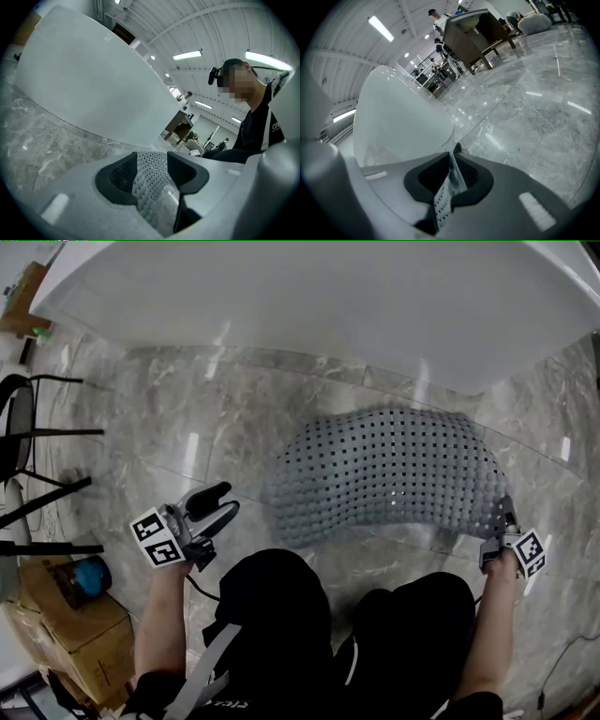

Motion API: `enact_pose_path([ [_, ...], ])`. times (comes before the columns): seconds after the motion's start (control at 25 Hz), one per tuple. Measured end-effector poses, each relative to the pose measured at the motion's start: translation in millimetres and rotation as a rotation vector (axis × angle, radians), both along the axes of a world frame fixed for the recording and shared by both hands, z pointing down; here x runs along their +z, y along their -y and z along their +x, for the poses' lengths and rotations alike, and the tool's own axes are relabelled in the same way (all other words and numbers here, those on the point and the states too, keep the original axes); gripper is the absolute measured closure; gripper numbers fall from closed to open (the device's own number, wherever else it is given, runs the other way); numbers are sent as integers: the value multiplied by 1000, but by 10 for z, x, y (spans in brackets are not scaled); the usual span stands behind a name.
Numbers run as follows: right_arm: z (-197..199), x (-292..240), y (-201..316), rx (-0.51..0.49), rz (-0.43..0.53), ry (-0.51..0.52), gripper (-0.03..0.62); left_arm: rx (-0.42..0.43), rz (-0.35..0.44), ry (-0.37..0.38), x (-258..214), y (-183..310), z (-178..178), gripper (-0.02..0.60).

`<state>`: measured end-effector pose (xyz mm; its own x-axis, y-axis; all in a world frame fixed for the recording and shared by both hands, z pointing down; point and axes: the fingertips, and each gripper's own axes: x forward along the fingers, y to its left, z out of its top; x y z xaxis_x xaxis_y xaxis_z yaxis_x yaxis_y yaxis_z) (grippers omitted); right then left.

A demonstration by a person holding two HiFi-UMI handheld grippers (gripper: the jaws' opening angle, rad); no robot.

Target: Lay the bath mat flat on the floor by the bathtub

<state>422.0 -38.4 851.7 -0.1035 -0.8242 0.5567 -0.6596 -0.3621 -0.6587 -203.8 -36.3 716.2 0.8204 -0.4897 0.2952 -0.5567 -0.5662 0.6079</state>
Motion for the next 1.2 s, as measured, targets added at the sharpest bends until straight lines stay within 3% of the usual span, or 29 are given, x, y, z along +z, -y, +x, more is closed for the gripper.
enact_pose_path([
  [0.32,-109,182,-396,-98,-147,-53,571,95,28,18,157,204,584,377],
  [0.48,-62,297,-654,-106,-210,-49,568,119,0,109,632,211,714,377],
  [0.6,-38,367,-731,-94,-224,-35,549,59,-13,185,983,247,630,377],
  [0.76,-13,373,-696,-116,-234,-90,526,-29,-28,227,1236,277,464,377],
  [1.2,2,450,-715,-110,-274,-121,516,-50,-132,334,1914,43,132,376],
])
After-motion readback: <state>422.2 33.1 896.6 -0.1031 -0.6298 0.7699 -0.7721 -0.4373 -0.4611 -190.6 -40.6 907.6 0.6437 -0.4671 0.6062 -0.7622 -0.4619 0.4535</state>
